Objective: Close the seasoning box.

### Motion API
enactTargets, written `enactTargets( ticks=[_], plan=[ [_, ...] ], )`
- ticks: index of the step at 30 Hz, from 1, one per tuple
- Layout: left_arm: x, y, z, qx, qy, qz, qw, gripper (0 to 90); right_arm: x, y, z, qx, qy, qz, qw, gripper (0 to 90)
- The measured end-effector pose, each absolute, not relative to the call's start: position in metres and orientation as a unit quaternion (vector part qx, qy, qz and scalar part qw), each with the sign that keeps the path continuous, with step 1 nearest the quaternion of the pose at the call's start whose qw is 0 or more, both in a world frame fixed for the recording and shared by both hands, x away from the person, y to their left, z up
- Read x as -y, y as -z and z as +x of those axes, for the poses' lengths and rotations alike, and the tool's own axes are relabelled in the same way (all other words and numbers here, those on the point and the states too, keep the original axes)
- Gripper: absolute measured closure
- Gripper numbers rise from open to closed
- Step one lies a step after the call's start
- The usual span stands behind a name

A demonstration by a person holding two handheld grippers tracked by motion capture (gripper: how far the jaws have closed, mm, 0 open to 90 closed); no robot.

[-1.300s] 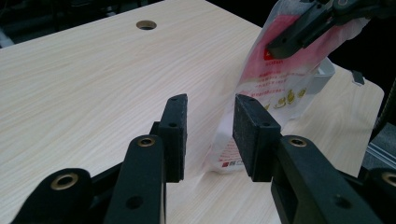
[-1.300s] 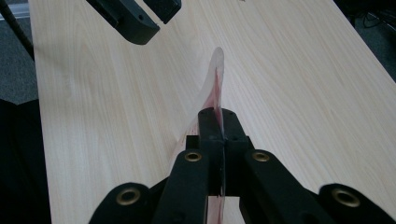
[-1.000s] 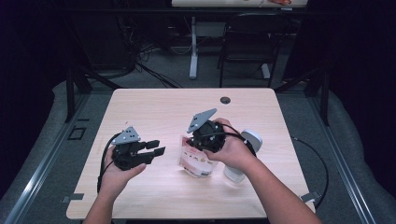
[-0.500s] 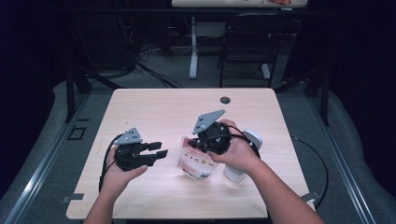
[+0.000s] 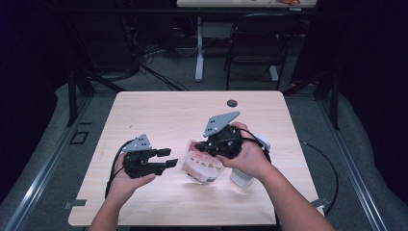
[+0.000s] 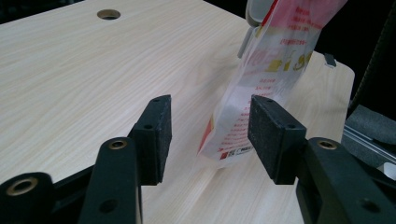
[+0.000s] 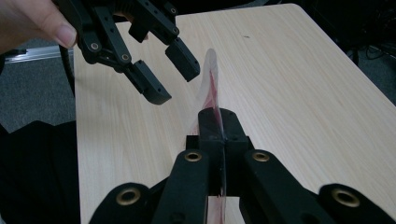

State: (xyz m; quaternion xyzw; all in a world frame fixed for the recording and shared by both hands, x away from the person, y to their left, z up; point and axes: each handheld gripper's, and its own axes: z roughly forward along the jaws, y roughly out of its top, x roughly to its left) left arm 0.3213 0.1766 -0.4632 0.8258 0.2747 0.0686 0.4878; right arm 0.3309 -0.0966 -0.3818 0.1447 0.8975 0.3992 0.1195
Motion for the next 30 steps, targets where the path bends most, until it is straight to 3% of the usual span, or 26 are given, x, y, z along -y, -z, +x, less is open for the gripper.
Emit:
enactTargets(
  ticks=[30],
  plan=[
    [-0.154,0.48,0.319,-0.213,-0.021,0.844,0.491,46.3,0.104,0.355,0.324,-0.893,-0.43,0.1,0.09,90.0]
  ],
)
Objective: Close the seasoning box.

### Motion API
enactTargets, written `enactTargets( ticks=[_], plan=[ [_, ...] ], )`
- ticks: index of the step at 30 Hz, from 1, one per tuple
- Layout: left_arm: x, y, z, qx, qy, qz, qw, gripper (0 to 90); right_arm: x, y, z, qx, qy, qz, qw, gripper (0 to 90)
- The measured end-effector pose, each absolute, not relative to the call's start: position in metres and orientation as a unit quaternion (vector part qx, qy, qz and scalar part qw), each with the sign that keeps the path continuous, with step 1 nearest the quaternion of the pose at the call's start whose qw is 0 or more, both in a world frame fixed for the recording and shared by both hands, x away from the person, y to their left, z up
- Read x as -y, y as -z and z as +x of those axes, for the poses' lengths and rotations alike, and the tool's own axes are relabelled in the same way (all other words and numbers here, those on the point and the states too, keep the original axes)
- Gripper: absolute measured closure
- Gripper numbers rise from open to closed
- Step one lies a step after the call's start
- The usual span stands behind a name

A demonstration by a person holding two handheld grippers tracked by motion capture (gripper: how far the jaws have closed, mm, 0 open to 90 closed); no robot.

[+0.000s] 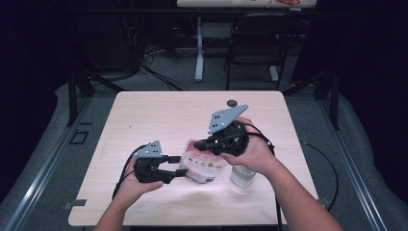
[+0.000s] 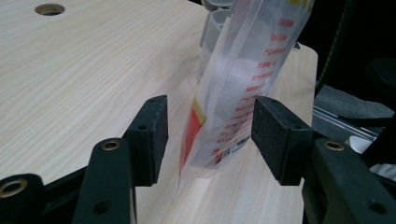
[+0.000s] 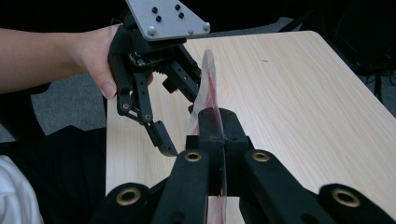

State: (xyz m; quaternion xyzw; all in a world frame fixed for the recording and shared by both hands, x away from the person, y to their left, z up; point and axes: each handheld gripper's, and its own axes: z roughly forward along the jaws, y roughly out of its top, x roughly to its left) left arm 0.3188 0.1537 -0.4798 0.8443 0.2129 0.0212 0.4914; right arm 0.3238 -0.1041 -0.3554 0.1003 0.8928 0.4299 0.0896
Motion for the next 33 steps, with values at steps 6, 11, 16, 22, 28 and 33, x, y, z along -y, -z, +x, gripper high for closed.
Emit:
enactTargets(
  ticks=[6,11,16,22,28,33],
  plan=[
    [-0.147,0.485,0.319,-0.203,-0.009,0.851,0.484,46.3,0.105,0.355,0.325,-0.891,-0.435,0.097,0.083,90.0],
    [-0.142,0.488,0.318,-0.196,-0.006,0.856,0.478,46.3,0.105,0.353,0.325,-0.89,-0.438,0.091,0.082,90.0],
    [-0.14,0.491,0.319,-0.191,-0.002,0.858,0.476,45.4,0.105,0.35,0.324,-0.891,-0.437,0.086,0.082,90.0],
    [-0.136,0.497,0.32,-0.185,0.006,0.865,0.466,43.5,0.104,0.346,0.323,-0.891,-0.439,0.082,0.082,90.0],
    [-0.132,0.501,0.321,-0.182,0.006,0.873,0.452,43.5,0.104,0.344,0.322,-0.89,-0.442,0.08,0.081,90.0],
    [-0.13,0.504,0.32,-0.181,-0.003,0.875,0.449,48.7,0.105,0.343,0.321,-0.889,-0.443,0.079,0.083,90.0]
  ],
)
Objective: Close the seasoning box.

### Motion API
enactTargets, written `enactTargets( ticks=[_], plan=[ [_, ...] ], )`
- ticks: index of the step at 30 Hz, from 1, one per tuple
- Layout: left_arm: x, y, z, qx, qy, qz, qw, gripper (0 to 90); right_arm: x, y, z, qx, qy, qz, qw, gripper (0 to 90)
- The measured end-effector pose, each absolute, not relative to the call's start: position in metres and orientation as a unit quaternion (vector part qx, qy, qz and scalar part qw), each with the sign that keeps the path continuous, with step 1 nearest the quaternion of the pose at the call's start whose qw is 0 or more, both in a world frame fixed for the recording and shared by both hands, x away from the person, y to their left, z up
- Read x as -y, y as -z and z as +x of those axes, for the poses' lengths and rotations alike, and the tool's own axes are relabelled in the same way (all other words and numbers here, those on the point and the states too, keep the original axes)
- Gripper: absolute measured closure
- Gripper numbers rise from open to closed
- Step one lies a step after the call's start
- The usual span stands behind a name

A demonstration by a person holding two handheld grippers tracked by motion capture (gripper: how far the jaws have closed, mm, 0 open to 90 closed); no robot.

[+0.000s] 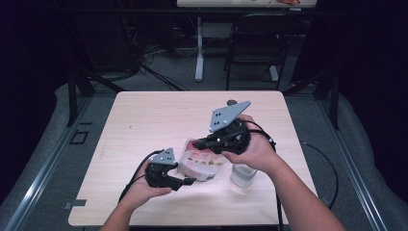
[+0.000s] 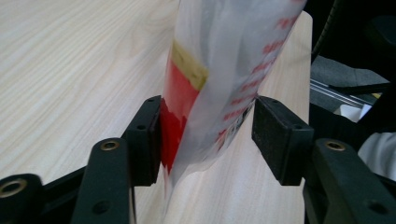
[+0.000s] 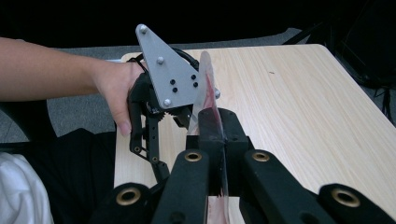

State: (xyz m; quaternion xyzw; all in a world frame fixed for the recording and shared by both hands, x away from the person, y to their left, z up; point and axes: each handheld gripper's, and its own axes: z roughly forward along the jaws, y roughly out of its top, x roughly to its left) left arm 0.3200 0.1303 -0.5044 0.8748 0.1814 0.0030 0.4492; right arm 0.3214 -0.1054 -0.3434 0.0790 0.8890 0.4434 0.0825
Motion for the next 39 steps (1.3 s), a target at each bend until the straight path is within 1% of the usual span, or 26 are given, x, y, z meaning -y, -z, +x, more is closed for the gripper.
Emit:
enactTargets(
  ticks=[4,7,13,18,27,29,39],
  plan=[
    [-0.131,0.506,0.32,-0.178,0.004,0.875,0.451,51.9,0.106,0.344,0.321,-0.889,-0.443,0.081,0.083,90.0],
    [-0.131,0.506,0.319,-0.176,0.0,0.876,0.45,55.6,0.107,0.345,0.321,-0.889,-0.444,0.08,0.081,90.0],
    [-0.132,0.506,0.319,-0.172,0.0,0.879,0.444,59.8,0.108,0.346,0.321,-0.889,-0.445,0.079,0.078,90.0],
    [-0.133,0.504,0.319,-0.174,-0.011,0.882,0.438,62.4,0.11,0.348,0.321,-0.886,-0.45,0.082,0.074,90.0],
    [-0.135,0.503,0.32,-0.178,0.003,0.886,0.429,66.1,0.114,0.351,0.322,-0.887,-0.448,0.087,0.076,89.5],
    [-0.136,0.502,0.321,-0.182,0.005,0.884,0.43,68.6,0.114,0.352,0.322,-0.887,-0.447,0.09,0.08,88.8],
    [-0.138,0.502,0.32,-0.181,0.003,0.887,0.424,70.2,0.116,0.353,0.321,-0.887,-0.443,0.095,0.09,87.3]
  ],
)
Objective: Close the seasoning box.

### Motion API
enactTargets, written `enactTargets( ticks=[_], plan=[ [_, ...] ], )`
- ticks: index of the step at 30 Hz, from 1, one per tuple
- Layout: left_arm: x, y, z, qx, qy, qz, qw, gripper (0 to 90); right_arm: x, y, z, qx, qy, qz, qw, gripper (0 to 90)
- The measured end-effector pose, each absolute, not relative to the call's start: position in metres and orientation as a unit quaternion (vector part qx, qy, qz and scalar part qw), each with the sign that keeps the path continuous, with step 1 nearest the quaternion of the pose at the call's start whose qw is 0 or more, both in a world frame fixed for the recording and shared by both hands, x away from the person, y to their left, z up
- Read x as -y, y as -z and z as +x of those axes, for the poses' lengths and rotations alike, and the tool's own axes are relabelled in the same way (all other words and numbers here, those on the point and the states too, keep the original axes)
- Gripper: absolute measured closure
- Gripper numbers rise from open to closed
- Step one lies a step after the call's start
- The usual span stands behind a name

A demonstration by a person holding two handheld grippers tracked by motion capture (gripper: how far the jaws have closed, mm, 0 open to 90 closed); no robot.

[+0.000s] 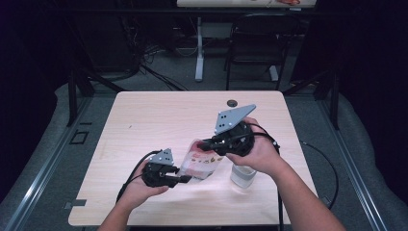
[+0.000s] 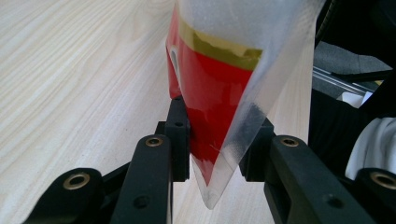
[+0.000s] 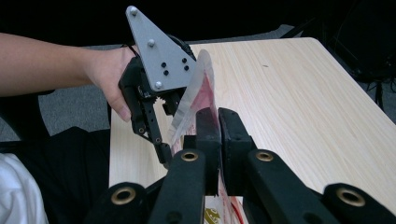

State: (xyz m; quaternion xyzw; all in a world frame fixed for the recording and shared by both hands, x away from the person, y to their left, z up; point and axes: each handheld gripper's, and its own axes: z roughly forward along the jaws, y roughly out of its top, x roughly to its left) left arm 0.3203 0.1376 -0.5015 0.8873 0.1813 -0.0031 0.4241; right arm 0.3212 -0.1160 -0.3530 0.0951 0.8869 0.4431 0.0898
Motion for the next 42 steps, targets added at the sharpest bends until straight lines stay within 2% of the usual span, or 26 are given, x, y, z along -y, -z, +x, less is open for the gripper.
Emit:
enactTargets(
  ticks=[19,32,42],
  plan=[
    [-0.137,0.501,0.319,-0.179,0.0,0.893,0.412,71.9,0.134,0.363,0.319,-0.881,-0.445,0.116,0.109,81.0],
    [-0.139,0.492,0.318,-0.183,-0.005,0.899,0.397,72.6,0.144,0.368,0.314,-0.878,-0.443,0.122,0.133,87.6],
    [-0.144,0.493,0.319,-0.192,0.0,0.902,0.387,72.9,0.151,0.382,0.32,-0.875,-0.449,0.134,0.126,89.6]
  ],
)
